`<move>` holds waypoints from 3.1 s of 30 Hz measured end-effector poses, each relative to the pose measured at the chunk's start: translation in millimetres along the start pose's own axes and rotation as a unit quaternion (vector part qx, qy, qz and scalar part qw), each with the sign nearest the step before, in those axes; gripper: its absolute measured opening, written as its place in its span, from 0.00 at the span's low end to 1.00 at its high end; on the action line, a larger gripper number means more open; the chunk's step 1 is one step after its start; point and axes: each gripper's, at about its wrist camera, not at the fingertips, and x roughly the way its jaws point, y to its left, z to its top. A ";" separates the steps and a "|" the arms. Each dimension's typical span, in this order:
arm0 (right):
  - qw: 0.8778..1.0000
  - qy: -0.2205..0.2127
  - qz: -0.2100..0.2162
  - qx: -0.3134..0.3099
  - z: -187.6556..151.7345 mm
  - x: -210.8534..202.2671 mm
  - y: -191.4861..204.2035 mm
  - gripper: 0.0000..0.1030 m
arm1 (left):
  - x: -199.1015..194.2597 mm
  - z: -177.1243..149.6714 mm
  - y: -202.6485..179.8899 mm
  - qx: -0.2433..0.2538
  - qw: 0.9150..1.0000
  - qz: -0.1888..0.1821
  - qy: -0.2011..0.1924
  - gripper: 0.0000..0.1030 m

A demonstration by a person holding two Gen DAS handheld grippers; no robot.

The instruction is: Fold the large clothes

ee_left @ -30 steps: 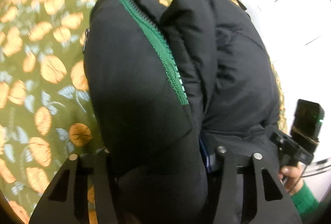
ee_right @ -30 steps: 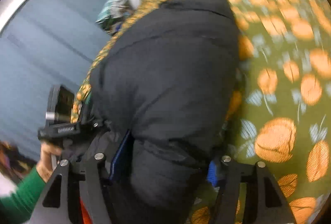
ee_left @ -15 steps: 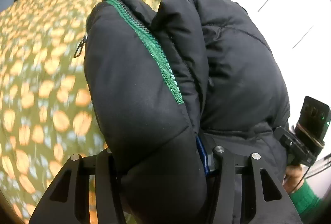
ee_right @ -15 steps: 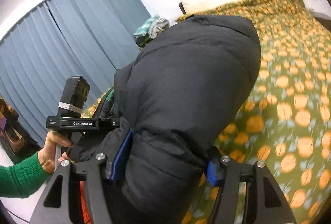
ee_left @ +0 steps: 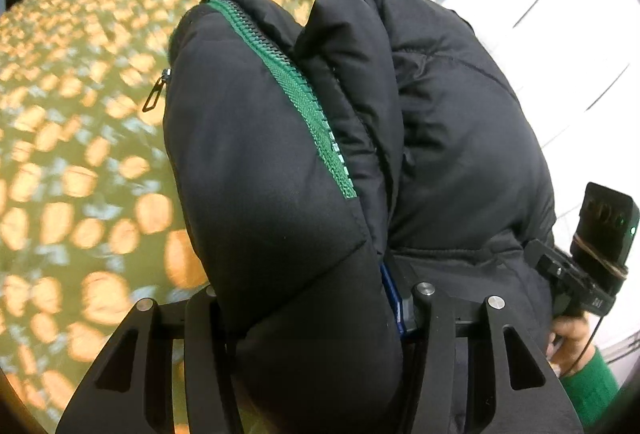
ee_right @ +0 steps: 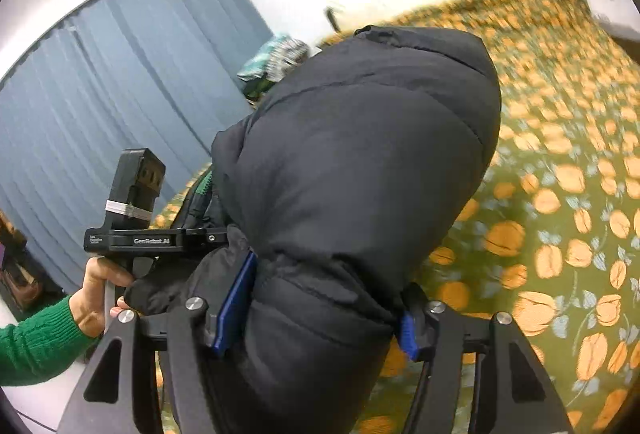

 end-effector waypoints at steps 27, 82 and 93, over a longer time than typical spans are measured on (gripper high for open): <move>0.930 -0.062 -0.358 -0.054 -60.8 -117.4 116.5 0.90 | -149.1 -113.2 -68.2 0.113 0.942 0.219 -0.229 1.00; 0.920 -0.062 -0.384 -0.049 -130.1 -206.3 274.7 0.90 | -222.6 -190.3 -124.5 0.055 0.943 0.258 -0.202 1.00; 0.918 -0.044 -0.391 -0.042 -133.2 -204.4 273.2 0.91 | -215.0 -190.3 -130.6 0.067 0.944 0.261 -0.190 1.00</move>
